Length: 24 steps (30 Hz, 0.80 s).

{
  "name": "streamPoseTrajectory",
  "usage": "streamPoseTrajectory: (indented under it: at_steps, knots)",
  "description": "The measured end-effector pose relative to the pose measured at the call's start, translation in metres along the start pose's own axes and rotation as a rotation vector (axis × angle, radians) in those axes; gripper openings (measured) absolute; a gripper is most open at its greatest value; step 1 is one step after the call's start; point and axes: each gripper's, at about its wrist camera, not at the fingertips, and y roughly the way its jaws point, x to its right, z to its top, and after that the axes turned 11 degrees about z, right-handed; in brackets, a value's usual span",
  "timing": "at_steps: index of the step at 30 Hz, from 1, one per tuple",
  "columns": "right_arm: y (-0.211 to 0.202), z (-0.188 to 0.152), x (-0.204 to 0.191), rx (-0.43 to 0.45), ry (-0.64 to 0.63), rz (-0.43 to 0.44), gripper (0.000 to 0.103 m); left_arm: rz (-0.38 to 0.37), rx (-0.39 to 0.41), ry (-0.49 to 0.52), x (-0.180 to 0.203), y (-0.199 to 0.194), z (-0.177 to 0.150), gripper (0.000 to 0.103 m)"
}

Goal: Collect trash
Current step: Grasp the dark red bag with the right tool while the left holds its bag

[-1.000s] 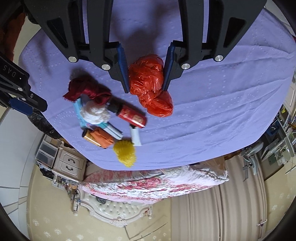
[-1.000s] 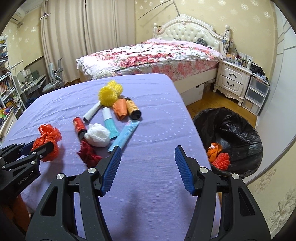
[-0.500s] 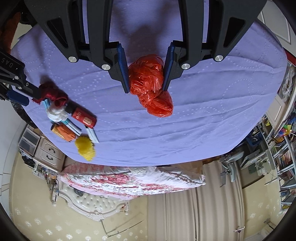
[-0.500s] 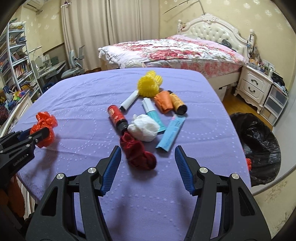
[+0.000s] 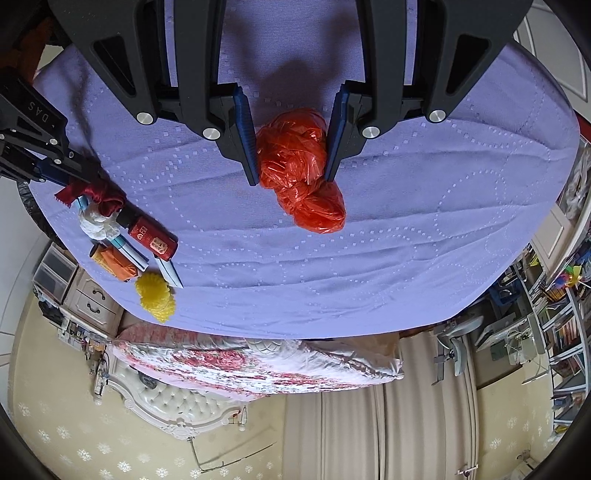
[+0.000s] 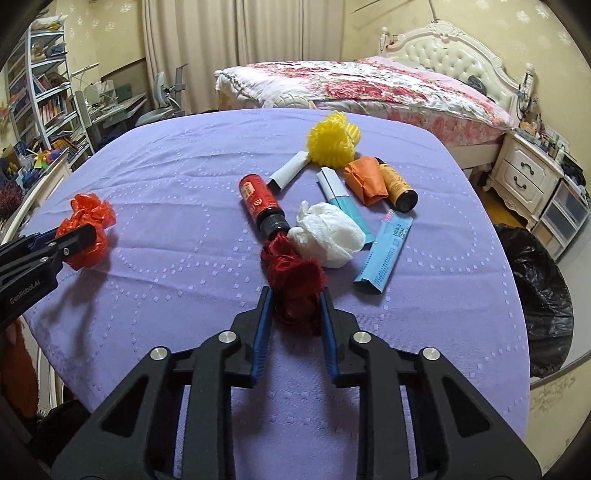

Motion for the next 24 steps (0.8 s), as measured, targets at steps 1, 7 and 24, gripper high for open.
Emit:
streamPoseTrajectory:
  at_steps: [1,7,24]
  knots:
    - [-0.002,-0.001,-0.002,0.002,-0.005,0.002,0.022,0.000,0.003,0.000,0.000,0.000,0.000,0.035]
    - [-0.020,0.002,-0.009,0.046,-0.034,0.013,0.021,-0.014,0.031,-0.007,0.004,-0.011,0.003,0.035]
    - [-0.085,0.019,0.057,0.230,0.059,-0.162,0.020,-0.181,0.151,0.044,0.077,-0.044,0.042,0.035]
